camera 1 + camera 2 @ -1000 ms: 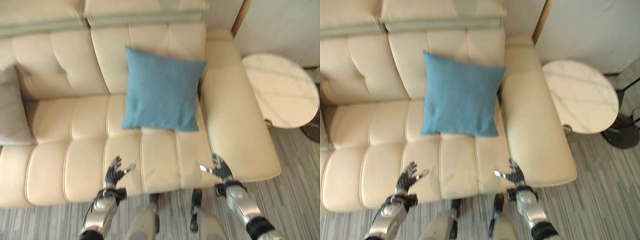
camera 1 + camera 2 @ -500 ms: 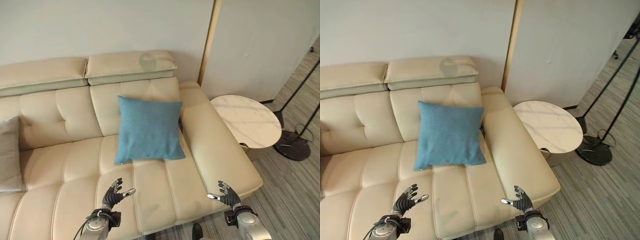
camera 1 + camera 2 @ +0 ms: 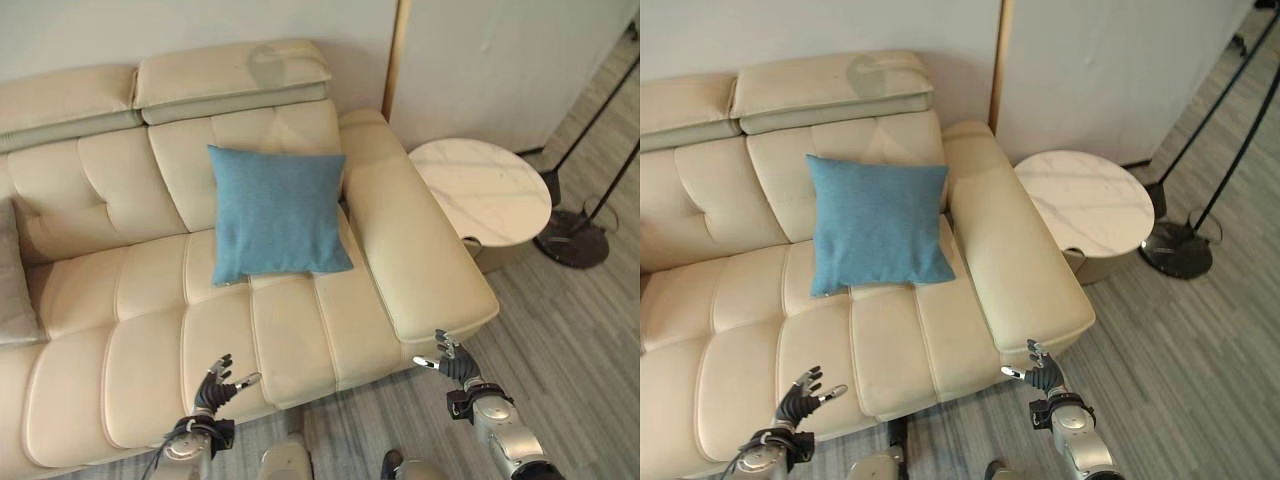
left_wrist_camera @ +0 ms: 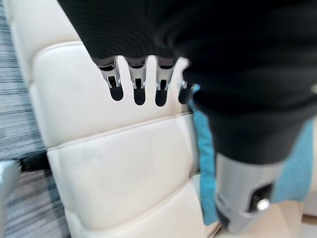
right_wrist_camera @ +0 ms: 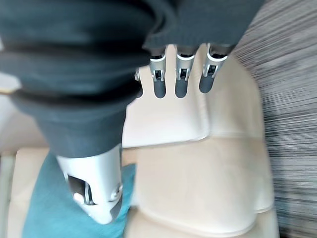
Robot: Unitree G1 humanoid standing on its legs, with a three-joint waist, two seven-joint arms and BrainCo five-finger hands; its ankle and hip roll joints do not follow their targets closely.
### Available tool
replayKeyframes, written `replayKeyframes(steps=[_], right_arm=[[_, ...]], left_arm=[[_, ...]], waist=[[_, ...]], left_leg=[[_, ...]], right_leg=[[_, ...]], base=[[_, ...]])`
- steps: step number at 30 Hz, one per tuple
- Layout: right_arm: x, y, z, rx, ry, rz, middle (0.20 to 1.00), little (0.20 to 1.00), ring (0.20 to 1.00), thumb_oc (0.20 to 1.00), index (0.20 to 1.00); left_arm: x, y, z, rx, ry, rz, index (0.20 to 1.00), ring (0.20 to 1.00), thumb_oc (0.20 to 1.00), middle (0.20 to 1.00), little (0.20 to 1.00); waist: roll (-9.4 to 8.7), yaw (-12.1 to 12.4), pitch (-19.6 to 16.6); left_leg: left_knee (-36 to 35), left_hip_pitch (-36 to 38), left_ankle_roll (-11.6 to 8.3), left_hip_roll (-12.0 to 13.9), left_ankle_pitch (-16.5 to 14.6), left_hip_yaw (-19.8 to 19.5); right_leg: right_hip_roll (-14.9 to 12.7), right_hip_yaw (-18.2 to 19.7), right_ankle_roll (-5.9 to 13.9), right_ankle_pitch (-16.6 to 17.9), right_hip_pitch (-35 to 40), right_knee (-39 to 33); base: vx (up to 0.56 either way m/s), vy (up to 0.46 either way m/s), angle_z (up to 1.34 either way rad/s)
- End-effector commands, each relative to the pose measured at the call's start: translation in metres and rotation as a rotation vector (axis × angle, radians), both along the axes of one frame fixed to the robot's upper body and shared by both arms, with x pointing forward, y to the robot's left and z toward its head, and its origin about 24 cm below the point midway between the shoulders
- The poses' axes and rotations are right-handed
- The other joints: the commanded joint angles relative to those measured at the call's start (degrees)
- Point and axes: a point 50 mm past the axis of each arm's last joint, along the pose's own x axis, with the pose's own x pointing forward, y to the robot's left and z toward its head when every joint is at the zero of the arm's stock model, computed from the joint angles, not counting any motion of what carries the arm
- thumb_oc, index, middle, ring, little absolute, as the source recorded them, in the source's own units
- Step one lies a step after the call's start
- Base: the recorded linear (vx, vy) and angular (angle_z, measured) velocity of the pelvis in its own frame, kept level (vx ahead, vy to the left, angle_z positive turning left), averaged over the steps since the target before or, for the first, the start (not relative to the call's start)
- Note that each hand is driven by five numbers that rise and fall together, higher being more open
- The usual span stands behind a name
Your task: Pick up all the scattered cushions and arrange them neatly on the sofa.
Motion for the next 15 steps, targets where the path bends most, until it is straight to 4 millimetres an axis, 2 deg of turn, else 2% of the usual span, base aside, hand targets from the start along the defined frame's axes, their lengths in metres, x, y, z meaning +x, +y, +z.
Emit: replayKeyframes(steps=[1, 2, 4, 6, 7, 8, 9, 10, 11, 12, 13, 14, 15], right_arm=[[0.020, 0.001, 0.025, 0.006, -0.147, 0.001, 1.000, 1.000, 1.000, 1.000, 1.000], [0.021, -0.001, 0.026, -0.001, -0.147, 0.000, 1.000, 1.000, 1.000, 1.000, 1.000], [0.023, -0.001, 0.027, -0.002, -0.147, 0.004, 1.000, 1.000, 1.000, 1.000, 1.000], [0.023, -0.001, 0.027, -0.001, -0.150, 0.004, 1.000, 1.000, 1.000, 1.000, 1.000], [0.023, -0.001, 0.027, -0.001, -0.149, 0.004, 1.000, 1.000, 1.000, 1.000, 1.000], [0.024, 0.000, 0.028, 0.003, -0.152, 0.018, 1.000, 1.000, 1.000, 1.000, 1.000], [0.024, 0.000, 0.028, 0.003, -0.152, 0.018, 1.000, 1.000, 1.000, 1.000, 1.000], [0.027, 0.001, 0.031, 0.003, -0.161, 0.036, 1.000, 1.000, 1.000, 1.000, 1.000], [0.028, 0.002, 0.032, 0.006, -0.169, 0.043, 1.000, 1.000, 1.000, 1.000, 1.000], [0.028, 0.002, 0.033, 0.007, -0.170, 0.043, 1.000, 1.000, 1.000, 1.000, 1.000], [0.028, 0.002, 0.032, 0.008, -0.170, 0.045, 1.000, 1.000, 1.000, 1.000, 1.000], [0.026, 0.001, 0.031, 0.007, -0.162, 0.037, 1.000, 1.000, 1.000, 1.000, 1.000], [0.026, 0.001, 0.031, 0.007, -0.162, 0.037, 1.000, 1.000, 1.000, 1.000, 1.000]], left_arm=[[0.025, 0.016, 0.026, 0.076, -0.131, -0.019, 1.000, 1.000, 1.000, 1.000, 1.000], [0.026, 0.015, 0.026, 0.072, -0.136, -0.018, 1.000, 1.000, 1.000, 1.000, 1.000], [0.026, 0.014, 0.026, 0.060, -0.140, -0.018, 1.000, 1.000, 1.000, 1.000, 1.000], [0.026, 0.012, 0.026, 0.057, -0.140, -0.023, 1.000, 1.000, 1.000, 1.000, 1.000], [0.026, 0.013, 0.026, 0.057, -0.140, -0.023, 1.000, 1.000, 1.000, 1.000, 1.000], [0.025, 0.010, 0.025, 0.048, -0.138, -0.034, 1.000, 1.000, 1.000, 1.000, 1.000], [0.025, 0.010, 0.025, 0.048, -0.138, -0.034, 1.000, 1.000, 1.000, 1.000, 1.000], [0.024, 0.008, 0.024, 0.032, -0.133, -0.039, 1.000, 1.000, 1.000, 1.000, 1.000], [0.023, 0.007, 0.024, 0.024, -0.136, -0.036, 1.000, 1.000, 1.000, 1.000, 1.000], [0.023, 0.007, 0.024, 0.024, -0.136, -0.036, 1.000, 1.000, 1.000, 1.000, 1.000], [0.022, 0.004, 0.023, 0.013, -0.133, -0.039, 1.000, 1.000, 1.000, 1.000, 1.000], [0.022, 0.000, 0.022, 0.009, -0.128, -0.060, 1.000, 1.000, 1.000, 1.000, 1.000], [0.022, 0.000, 0.022, 0.008, -0.127, -0.060, 1.000, 1.000, 1.000, 1.000, 1.000]], waist=[[-1.68, -0.46, 3.29], [-1.56, -0.78, 3.98], [-1.83, -1.55, 4.26], [-2.66, -2.34, 3.94], [-2.65, -2.35, 3.96], [-3.47, -2.91, 3.55], [-3.44, -2.92, 3.58], [-4.11, -3.20, 3.26], [-4.11, -3.41, 2.99], [-4.16, -3.48, 2.89], [-3.67, -3.91, 2.42], [-2.83, -4.63, 1.20], [-2.83, -4.61, 1.16]], left_leg=[[-0.90, -4.94, -1.52, -4.92, -1.64, -1.33], [-0.69, -5.03, -1.63, -5.11, -1.99, -1.87], [1.64, -4.60, -0.51, -6.00, -4.74, -2.84], [5.97, -3.56, 0.42, -6.25, -9.14, -2.17], [6.21, -3.63, 0.43, -6.23, -9.31, -2.19], [10.43, -1.98, 1.16, -6.74, -13.79, -2.74], [10.58, -2.01, 1.16, -6.71, -13.91, -2.77], [14.48, -0.19, 1.63, -7.65, -17.30, -4.24], [14.49, 1.65, 1.75, -7.75, -18.82, -4.70], [14.26, 1.56, 1.78, -7.85, -18.56, -4.74], [11.59, 4.98, 1.69, -7.41, -19.61, -4.49], [6.47, 7.48, 1.71, -7.20, -18.73, -4.14], [6.04, 7.70, 1.70, -7.23, -18.52, -4.10]], right_leg=[[0.64, -1.92, 2.43, 0.90, 9.34, -14.10], [0.40, -2.46, 2.29, 0.79, 9.02, -13.75], [-0.57, -3.67, 2.49, 2.17, 7.81, -14.07], [-2.09, -4.51, 2.56, 3.74, 6.79, -14.53], [-2.09, -4.52, 2.57, 3.70, 6.83, -14.51], [-3.28, -4.83, 2.38, 4.87, 6.03, -15.01], [-3.25, -4.85, 2.39, 4.86, 6.08, -15.01], [-3.87, -4.72, 2.25, 5.57, 5.82, -15.44], [-3.90, -4.90, 2.34, 5.54, 5.68, -15.42], [-3.97, -4.96, 2.35, 5.68, 5.55, -15.50], [-3.60, -5.18, 2.55, 5.50, 5.48, -15.27], [-3.06, -5.69, 2.74, 5.94, 4.92, -15.29], [-3.07, -5.67, 2.74, 5.93, 4.91, -15.27]], base=[[-0.29, -0.134, 0.19], [-0.34, -0.134, 0.35], [-0.24, -0.073, 0.34], [-0.16, -0.038, 0.30], [-0.16, -0.024, 0.39], [-0.09, -0.006, 0.27], [-0.14, -0.003, 0.18], [-0.07, 0.022, 0.19], [-0.07, 0.022, 0.21], [-0.02, 0.060, 0.25], [0.00, 0.113, 0.15], [0.01, 0.111, 0.08], [-0.01, 0.162, 0.21]])
